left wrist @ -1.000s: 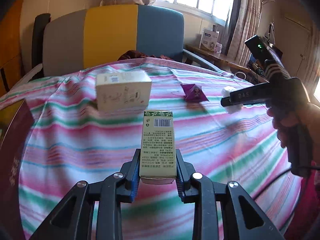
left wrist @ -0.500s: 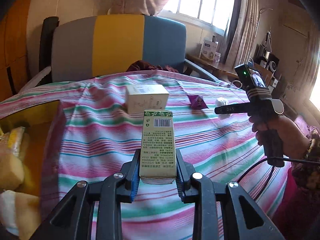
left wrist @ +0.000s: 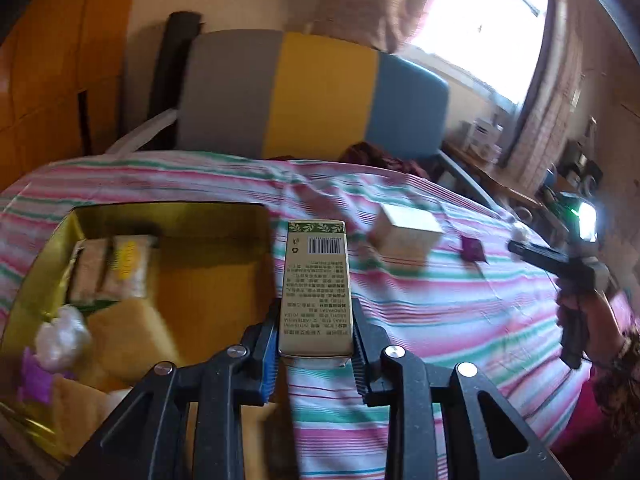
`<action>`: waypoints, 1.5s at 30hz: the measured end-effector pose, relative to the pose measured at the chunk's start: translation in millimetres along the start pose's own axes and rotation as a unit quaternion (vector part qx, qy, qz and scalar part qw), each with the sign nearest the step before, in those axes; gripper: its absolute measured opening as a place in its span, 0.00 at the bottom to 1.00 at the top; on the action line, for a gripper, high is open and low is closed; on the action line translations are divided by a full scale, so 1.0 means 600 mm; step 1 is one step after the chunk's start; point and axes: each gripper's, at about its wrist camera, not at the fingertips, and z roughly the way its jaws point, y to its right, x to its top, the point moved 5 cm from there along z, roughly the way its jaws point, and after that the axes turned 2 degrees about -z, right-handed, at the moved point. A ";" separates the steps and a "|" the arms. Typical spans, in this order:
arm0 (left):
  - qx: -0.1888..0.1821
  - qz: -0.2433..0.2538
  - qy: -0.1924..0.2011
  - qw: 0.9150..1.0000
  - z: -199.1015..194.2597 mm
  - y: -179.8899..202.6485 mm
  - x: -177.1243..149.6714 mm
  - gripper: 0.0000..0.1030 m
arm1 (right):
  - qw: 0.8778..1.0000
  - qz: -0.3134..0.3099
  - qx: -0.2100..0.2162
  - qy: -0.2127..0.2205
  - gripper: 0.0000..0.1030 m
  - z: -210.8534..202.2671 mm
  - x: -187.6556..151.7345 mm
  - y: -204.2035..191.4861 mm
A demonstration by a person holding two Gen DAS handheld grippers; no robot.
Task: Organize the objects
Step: 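Carry the green box and wrapped bundle with both tools over the gold tray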
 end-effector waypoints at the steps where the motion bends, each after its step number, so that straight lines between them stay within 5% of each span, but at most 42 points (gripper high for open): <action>1: 0.004 -0.007 -0.004 1.000 0.002 -0.014 0.004 0.29 | 1.000 0.000 0.010 0.000 0.37 -0.007 0.004 -0.009; 9: 0.031 -0.040 -0.072 0.996 0.051 -0.106 0.000 0.29 | 0.996 -0.027 0.078 0.018 0.37 -0.079 0.010 -0.130; 19: 0.056 -0.046 -0.126 0.989 0.086 -0.143 -0.020 0.31 | 0.983 -0.046 0.178 0.023 0.37 -0.155 -0.006 -0.296; 22: 0.066 -0.048 -0.123 0.989 0.076 -0.149 -0.023 0.45 | 0.978 -0.056 0.201 0.021 0.37 -0.170 -0.016 -0.338; 29: 0.014 -0.096 -0.083 0.992 0.020 -0.166 -0.035 0.45 | 0.968 -0.078 0.237 0.005 0.37 -0.181 -0.053 -0.419; 38: 0.023 -0.047 0.022 0.998 -0.055 -0.160 -0.045 0.45 | 0.959 -0.085 0.269 -0.018 0.37 -0.183 -0.075 -0.491; 45: 0.037 -0.057 0.014 0.998 -0.058 -0.178 -0.057 0.45 | 0.954 -0.104 0.280 -0.017 0.37 -0.188 -0.055 -0.551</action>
